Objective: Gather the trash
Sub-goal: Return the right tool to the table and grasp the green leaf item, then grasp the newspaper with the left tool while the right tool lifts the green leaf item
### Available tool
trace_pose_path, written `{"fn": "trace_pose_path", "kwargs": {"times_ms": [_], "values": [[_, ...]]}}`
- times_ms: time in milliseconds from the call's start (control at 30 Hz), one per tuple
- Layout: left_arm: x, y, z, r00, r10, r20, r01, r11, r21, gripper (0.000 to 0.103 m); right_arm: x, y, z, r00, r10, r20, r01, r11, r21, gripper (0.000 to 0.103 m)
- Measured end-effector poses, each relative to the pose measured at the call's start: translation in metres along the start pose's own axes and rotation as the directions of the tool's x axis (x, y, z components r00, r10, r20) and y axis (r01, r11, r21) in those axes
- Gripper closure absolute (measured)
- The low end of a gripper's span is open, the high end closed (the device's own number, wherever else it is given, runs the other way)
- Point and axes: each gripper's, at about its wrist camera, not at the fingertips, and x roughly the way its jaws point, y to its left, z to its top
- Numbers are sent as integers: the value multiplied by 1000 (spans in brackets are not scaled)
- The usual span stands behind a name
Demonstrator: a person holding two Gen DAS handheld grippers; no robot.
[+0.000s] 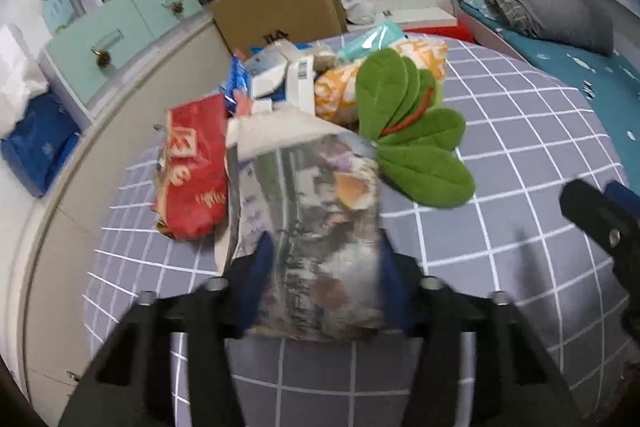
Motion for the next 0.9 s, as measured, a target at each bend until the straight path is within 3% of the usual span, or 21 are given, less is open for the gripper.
{"fn": "trace_pose_path", "kwargs": {"times_ms": [33,200,300,400,600,900], "values": [[-1,2,-2,1000,-1,5,1,1000,4,58,1,2,1,1000,4,-2,-4,1000,-1,26],[-23,21,-5,996,-22,86,27,998,-50,83,8,14,4,1000,20,-15,-20,1000,-20,25],[-39,39,-4,989,-41,144,56,993,-105,92,11,21,6,999,27,-22,-27,999,-35,25],[-50,67,-5,978,-87,192,124,974,-190,95,16,29,8,999,35,-31,-37,998,-47,25],[-68,107,-10,956,-91,280,183,928,-324,97,36,49,17,997,41,-64,-46,996,-78,25],[-69,112,-6,941,-83,328,202,915,-349,97,91,79,33,987,22,-158,-44,990,-134,25]]}}
